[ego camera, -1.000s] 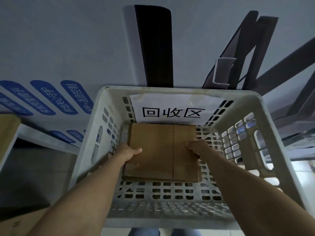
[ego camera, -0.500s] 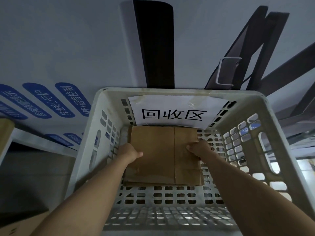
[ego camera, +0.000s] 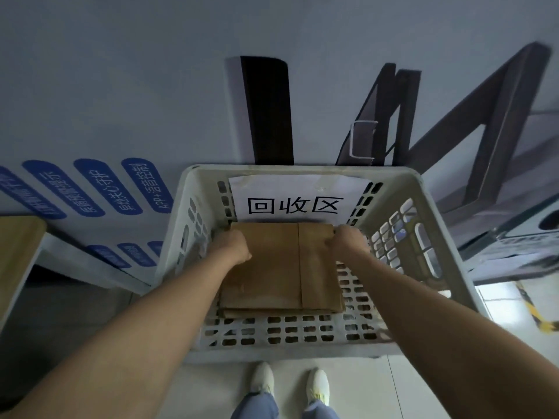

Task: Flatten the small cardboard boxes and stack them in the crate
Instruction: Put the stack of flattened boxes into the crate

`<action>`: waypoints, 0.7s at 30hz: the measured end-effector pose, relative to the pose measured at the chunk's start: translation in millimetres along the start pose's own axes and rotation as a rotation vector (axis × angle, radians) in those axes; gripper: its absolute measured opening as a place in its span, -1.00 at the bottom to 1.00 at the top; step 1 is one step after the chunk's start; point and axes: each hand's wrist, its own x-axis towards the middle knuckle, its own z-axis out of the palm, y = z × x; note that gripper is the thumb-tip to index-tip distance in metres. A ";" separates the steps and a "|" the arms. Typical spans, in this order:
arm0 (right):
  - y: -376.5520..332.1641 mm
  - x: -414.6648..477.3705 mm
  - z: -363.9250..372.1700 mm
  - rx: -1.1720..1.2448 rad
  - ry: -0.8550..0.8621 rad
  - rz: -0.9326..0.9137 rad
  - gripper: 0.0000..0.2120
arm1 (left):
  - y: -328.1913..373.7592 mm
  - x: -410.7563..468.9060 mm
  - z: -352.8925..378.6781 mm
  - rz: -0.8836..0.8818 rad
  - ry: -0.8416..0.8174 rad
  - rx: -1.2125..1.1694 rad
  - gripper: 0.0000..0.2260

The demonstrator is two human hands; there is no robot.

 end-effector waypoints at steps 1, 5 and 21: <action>-5.6 -7.8 -12.2 -0.018 0.021 -0.029 -0.89 | 3.1 -7.7 -9.0 0.030 0.039 -0.014 -0.78; -35.8 -44.9 -59.7 -0.169 0.139 -0.209 -0.75 | 16.8 -51.7 -47.8 0.175 0.247 -0.051 -0.84; -132.2 -307.5 -157.1 -0.375 0.762 -0.944 -0.41 | -75.1 -347.8 -134.1 0.144 1.132 0.301 -0.71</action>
